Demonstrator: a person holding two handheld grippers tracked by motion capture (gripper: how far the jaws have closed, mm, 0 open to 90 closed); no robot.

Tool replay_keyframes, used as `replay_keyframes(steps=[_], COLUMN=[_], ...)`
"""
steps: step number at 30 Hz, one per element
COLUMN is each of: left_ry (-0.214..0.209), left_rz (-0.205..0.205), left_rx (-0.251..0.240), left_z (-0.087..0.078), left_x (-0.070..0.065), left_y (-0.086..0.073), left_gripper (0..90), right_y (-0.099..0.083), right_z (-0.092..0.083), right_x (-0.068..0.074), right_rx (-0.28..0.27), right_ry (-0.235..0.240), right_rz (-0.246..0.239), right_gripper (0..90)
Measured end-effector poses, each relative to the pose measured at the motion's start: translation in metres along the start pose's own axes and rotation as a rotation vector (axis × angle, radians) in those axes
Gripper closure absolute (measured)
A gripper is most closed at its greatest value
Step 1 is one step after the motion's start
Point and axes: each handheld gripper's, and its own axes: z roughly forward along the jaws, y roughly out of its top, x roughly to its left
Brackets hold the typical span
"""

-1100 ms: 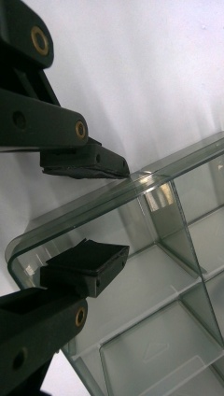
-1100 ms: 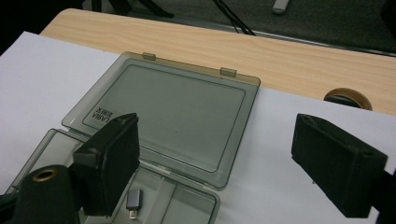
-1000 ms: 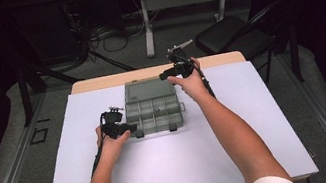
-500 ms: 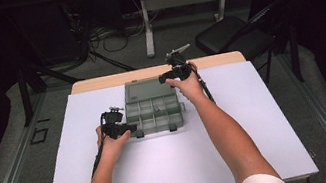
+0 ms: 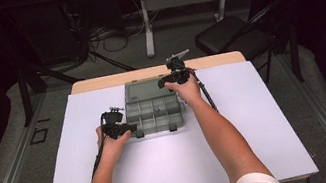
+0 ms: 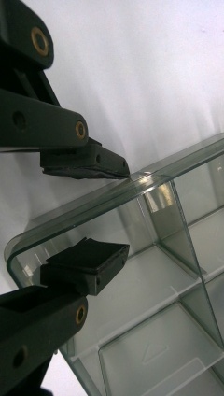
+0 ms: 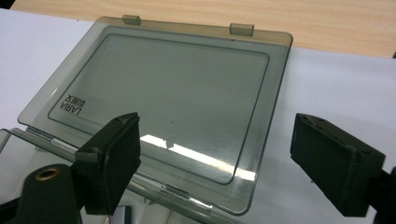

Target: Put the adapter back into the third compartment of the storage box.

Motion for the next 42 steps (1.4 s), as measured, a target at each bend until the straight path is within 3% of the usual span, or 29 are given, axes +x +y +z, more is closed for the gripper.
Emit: replay_keyframes(steps=[5, 16, 42], left_ry=[0.001, 0.001, 0.01], left_rz=[-0.001, -0.001, 0.0], left_rx=[-0.002, -0.003, -0.003], left_z=[0.0, 0.0, 0.0], left_x=[0.0, 0.0, -0.001], left_y=[0.0, 0.0, 0.0], left_gripper=[56.9, 56.9, 57.2], right_y=[-0.006, -0.015, -0.021], right_z=[0.008, 0.019, 0.026], right_x=[-0.001, -0.006, -0.007], right_rx=[-0.007, 0.033, 0.036], right_ry=[0.025, 0.038, 0.055], right_rz=[0.021, 0.059, 0.064], right_gripper=[16.2, 16.9, 23.5])
